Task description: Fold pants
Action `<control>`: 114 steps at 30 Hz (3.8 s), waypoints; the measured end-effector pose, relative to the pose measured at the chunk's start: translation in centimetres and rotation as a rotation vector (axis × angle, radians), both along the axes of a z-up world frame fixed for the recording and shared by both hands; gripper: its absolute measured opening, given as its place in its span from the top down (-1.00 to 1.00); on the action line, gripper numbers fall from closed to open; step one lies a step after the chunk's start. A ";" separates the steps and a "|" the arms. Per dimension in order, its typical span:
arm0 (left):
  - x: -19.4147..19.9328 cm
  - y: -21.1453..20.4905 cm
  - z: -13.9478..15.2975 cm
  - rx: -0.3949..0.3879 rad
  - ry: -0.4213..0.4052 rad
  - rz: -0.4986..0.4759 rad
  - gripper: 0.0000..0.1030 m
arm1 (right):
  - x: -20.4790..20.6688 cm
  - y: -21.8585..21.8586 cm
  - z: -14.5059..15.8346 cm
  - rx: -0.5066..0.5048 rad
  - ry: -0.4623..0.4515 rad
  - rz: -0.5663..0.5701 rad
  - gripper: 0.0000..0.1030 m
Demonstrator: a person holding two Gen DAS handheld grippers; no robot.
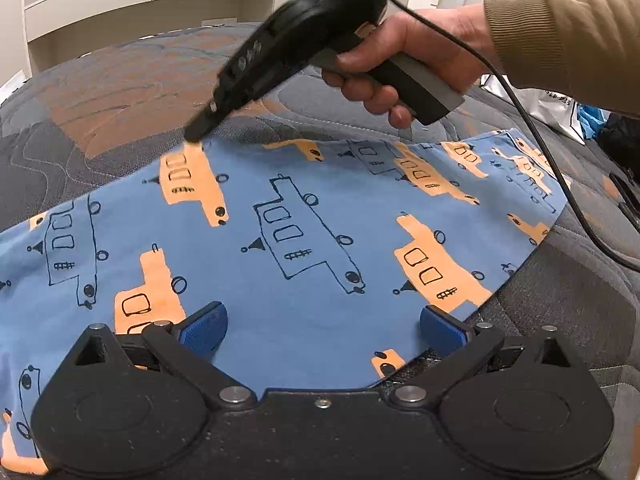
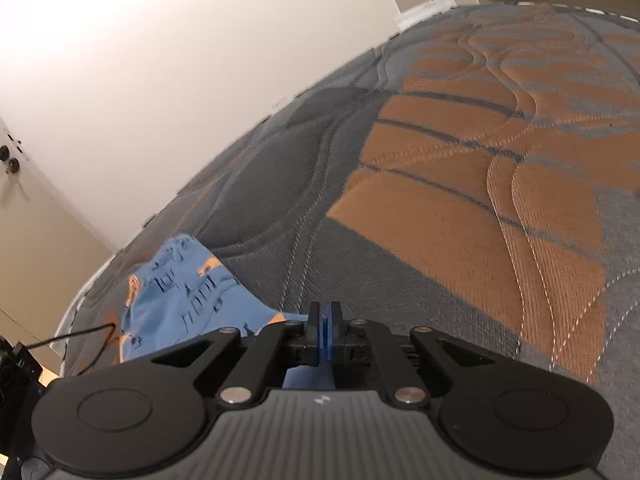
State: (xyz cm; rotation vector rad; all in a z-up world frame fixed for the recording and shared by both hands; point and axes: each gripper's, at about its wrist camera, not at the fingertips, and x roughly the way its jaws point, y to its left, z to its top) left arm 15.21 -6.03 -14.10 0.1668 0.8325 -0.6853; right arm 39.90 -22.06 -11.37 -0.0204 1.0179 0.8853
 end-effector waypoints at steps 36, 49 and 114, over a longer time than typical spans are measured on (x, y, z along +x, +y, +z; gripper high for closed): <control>1.6 -9.3 3.7 0.055 0.041 -0.017 -0.99 | -25.2 -33.8 3.7 0.228 -0.036 -0.713 -0.57; 7.3 -30.3 5.2 0.119 0.026 -0.615 -0.99 | -34.2 -36.9 -1.4 0.430 -0.006 -1.057 -0.61; 14.8 -34.6 3.4 -0.157 0.342 -0.790 0.66 | -32.2 -26.1 1.8 0.272 -0.296 -1.129 0.75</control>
